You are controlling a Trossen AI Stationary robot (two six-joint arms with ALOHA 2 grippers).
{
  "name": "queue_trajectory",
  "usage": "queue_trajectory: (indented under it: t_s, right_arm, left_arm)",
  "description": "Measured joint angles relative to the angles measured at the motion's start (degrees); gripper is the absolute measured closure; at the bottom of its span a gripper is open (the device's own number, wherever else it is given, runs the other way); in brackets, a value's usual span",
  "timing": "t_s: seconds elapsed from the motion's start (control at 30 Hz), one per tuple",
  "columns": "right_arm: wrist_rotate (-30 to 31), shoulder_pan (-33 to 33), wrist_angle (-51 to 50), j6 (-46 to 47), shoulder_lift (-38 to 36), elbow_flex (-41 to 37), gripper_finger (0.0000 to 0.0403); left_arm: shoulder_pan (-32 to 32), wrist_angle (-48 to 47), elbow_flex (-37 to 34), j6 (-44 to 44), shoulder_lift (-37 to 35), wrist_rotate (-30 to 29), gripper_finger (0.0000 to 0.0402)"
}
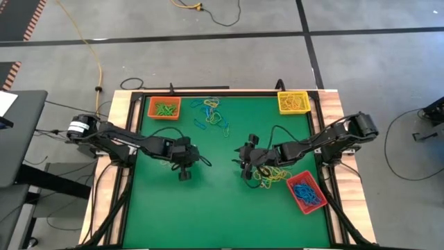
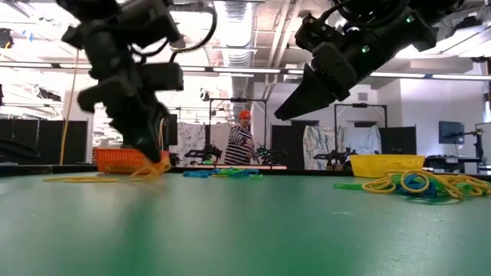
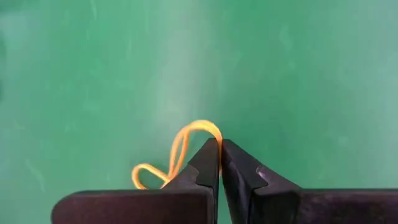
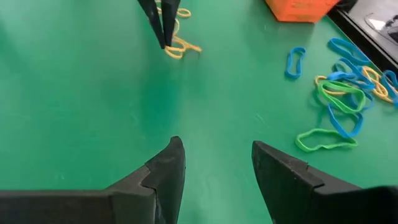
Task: Sort rubber bands into baskets
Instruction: Put the yellow rubber band into the yellow bin
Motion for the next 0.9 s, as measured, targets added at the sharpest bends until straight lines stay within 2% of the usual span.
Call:
queue_trajectory:
  t_s: [0.23, 0.63, 0.9]
  right_arm:
    - [-0.01, 0.21, 2.69, -1.77, 0.2, 0.0, 0.0188]
    - [-3.15, 2.1, 24.24, -9.46, 8.43, 0.02, 0.0188]
    - [-4.76, 1.39, 33.49, -10.9, 12.01, 0.19, 0.0188]
  left_arm:
    - [-1.53, -0.62, 6.25, 3.33, 0.0, -1.31, 0.0401]
    - [-2.79, 0.98, 13.3, 8.26, -0.04, -1.14, 0.0401]
    - [-2.84, 6.0, 13.72, 9.79, -0.04, 3.99, 0.0401]
